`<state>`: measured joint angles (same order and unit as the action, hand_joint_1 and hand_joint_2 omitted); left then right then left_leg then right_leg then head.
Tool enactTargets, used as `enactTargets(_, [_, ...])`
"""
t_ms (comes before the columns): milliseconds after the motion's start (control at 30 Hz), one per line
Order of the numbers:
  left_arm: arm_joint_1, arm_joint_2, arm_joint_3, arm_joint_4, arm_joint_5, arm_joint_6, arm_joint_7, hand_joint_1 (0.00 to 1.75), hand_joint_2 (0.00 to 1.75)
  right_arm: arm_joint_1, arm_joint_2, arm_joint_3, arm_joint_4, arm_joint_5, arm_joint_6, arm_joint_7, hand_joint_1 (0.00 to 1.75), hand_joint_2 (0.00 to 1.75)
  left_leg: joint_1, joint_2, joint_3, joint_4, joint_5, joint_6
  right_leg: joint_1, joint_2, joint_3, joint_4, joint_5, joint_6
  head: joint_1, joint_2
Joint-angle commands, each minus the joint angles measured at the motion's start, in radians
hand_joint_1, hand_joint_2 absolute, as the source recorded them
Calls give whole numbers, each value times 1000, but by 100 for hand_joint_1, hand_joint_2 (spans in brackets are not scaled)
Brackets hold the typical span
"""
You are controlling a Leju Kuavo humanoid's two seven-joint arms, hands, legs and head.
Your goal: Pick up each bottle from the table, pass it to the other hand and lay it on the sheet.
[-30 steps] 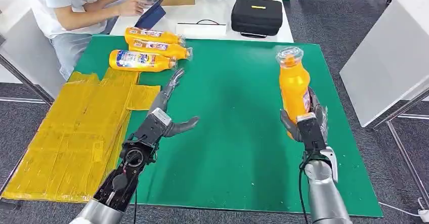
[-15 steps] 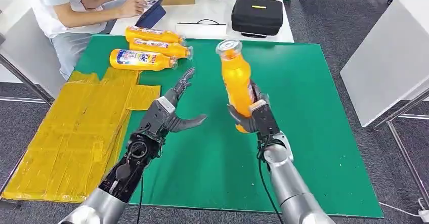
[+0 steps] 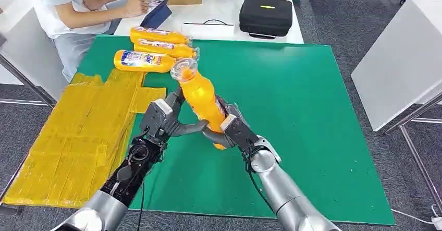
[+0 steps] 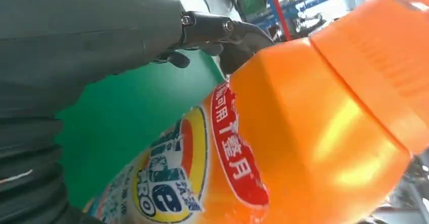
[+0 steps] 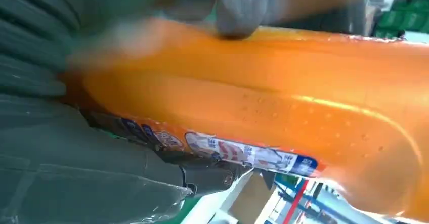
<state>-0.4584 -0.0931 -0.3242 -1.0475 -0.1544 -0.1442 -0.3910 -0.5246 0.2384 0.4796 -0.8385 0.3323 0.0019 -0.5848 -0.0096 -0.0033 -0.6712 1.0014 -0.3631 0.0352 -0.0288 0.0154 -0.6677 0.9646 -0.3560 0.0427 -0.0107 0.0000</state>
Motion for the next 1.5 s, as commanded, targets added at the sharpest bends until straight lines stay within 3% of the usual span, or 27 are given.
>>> enactTargets(33, [-62,1,50,110,73,-33,1,0,175,-26,0,180,51,22,-2,9,175,175,2,1,5,0,-3,-2,2,0,4,0,-2,-3,0,0])
enactTargets(67, [-58,0,61,99,108,-54,2,2,175,-28,-2,183,59,23,-17,18,175,175,2,1,8,1,-5,-3,2,0,7,1,-4,-4,0,0])
enactTargets(100, [-58,1,67,94,126,-59,1,33,175,-30,-4,185,66,24,-26,21,175,175,1,0,5,1,-3,-2,2,-1,4,0,-2,-2,0,0])
enactTargets(133, [-59,2,68,93,128,-60,1,33,175,-29,-6,185,69,24,-26,21,175,175,2,1,7,1,-4,-3,3,-1,7,1,-4,-4,0,0])
enactTargets(167, [-59,-1,77,94,159,-74,5,148,175,-32,-6,187,81,27,-39,23,175,175,1,0,5,1,-3,-2,2,-1,5,0,-2,-3,0,0])
enactTargets(233, [-60,0,79,94,173,-82,6,154,175,-34,-7,189,86,31,-46,24,175,175,2,0,4,0,-2,-2,2,-1,4,0,-2,-3,0,0])
enactTargets(267, [-60,-1,83,96,187,-89,6,175,175,-34,-8,193,90,37,-55,25,175,175,1,0,4,0,-2,-2,2,-1,3,0,-2,-2,0,0])
enactTargets(767, [-68,3,86,131,318,-130,6,175,175,-46,-1,199,154,61,-87,29,175,175,3,-2,10,2,-6,-4,4,-4,10,1,-6,-5,0,0])
enactTargets(1133, [-63,4,90,121,346,-141,8,175,175,-46,3,195,159,74,-99,35,175,175,2,-2,6,1,-3,-3,3,-3,6,0,-3,-3,0,0])
enactTargets(1167, [-62,4,89,118,350,-143,9,147,175,-46,4,195,161,76,-100,35,175,175,2,-1,5,0,-3,-3,2,-3,5,0,-3,-3,0,0])
enactTargets(1200, [-61,4,85,118,359,-159,18,0,175,-46,4,194,163,78,-101,34,175,175,2,-2,7,1,-4,-3,3,-3,7,0,-4,-4,0,0])
enactTargets(1500, [-84,-20,50,156,402,-187,43,0,175,-39,8,181,187,100,-128,40,175,175,3,-3,8,2,-4,-4,3,-5,8,1,-5,-4,0,0])
